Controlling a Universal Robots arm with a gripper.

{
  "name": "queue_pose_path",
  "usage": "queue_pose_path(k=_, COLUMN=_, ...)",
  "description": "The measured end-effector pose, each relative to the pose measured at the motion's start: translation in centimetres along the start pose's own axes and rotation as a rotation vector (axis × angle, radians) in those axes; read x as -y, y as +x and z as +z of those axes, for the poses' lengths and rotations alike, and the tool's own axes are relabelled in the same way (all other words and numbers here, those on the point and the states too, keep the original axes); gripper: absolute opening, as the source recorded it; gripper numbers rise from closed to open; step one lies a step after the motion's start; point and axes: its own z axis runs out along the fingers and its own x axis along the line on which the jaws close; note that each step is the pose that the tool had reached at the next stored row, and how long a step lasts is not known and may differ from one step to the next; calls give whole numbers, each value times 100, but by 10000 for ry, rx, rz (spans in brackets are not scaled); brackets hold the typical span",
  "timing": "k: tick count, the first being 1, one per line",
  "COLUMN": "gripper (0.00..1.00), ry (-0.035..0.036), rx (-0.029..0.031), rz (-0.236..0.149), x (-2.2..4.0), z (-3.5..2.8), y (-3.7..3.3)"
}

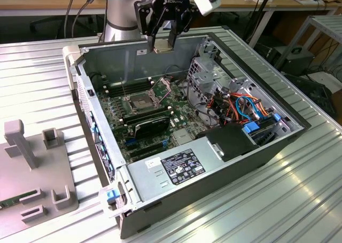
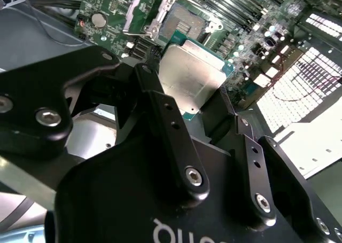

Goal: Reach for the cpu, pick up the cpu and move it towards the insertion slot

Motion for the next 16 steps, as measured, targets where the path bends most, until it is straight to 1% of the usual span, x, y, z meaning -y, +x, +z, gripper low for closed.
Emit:
queue_pose_path(k=1, gripper=55, ry=1, rx=0, rz=0, x=-15, z=0, y=-26)
queue_pose_path(k=2, gripper=55, ry=2, rx=0, rz=1, x=-16, z=0, y=-32)
queue_pose_path(k=5, gripper=55, ry=0, rx=0, rz=1, x=-16, z=0, y=-33)
queue_pose_path(k=9, gripper=55, ry=-18, rx=1, rz=1, x=-56, z=10, y=-32)
queue_pose_path(k=11, gripper=55, ry=-18, rx=1, rz=0, x=-89, z=13, y=-32)
queue_pose_path(k=14, gripper=55, ry=-18, rx=0, rz=0, x=-119, z=15, y=-31)
queue_pose_path(k=15, gripper=55, ry=-17, rx=0, rz=0, x=-138, z=16, y=-31)
queue_pose_path(k=16, gripper=55, ry=-19, rx=0, rz=0, x=-170, z=18, y=-31)
